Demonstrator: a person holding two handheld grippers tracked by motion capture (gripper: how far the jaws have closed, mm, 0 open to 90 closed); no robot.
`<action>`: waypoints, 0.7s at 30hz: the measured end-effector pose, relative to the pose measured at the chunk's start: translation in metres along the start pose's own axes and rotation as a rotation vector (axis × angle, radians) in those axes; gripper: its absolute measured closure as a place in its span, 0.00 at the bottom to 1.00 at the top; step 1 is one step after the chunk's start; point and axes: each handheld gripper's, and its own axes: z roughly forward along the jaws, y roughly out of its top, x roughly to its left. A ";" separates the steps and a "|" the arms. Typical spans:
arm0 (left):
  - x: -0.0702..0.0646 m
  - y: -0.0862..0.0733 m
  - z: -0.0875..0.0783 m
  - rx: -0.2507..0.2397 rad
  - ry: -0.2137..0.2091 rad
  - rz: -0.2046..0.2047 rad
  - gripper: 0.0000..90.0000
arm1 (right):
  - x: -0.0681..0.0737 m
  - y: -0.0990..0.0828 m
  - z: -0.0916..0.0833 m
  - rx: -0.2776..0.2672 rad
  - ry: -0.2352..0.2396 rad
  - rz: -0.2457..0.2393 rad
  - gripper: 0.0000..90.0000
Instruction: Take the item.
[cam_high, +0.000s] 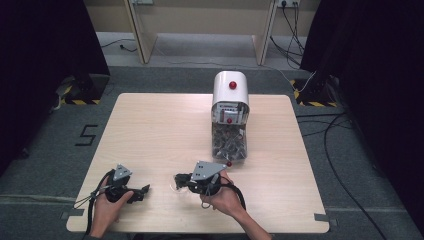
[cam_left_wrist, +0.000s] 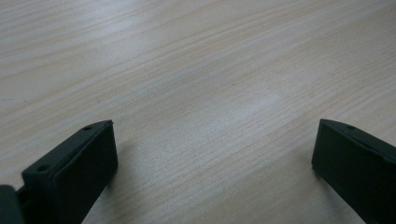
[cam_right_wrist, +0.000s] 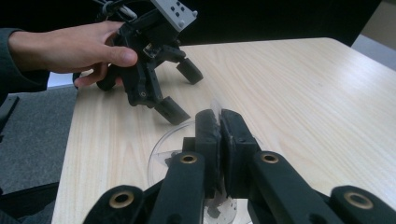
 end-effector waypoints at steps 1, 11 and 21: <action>0.000 0.000 0.000 0.000 0.000 0.000 0.00 | 0.000 -0.001 0.001 0.000 0.001 0.002 0.95; 0.000 0.000 0.000 0.001 0.000 0.001 0.00 | 0.001 0.003 -0.001 -0.006 0.003 -0.014 0.81; 0.000 0.000 0.000 0.000 0.000 0.001 0.00 | -0.003 0.008 -0.010 -0.010 -0.026 -0.002 0.71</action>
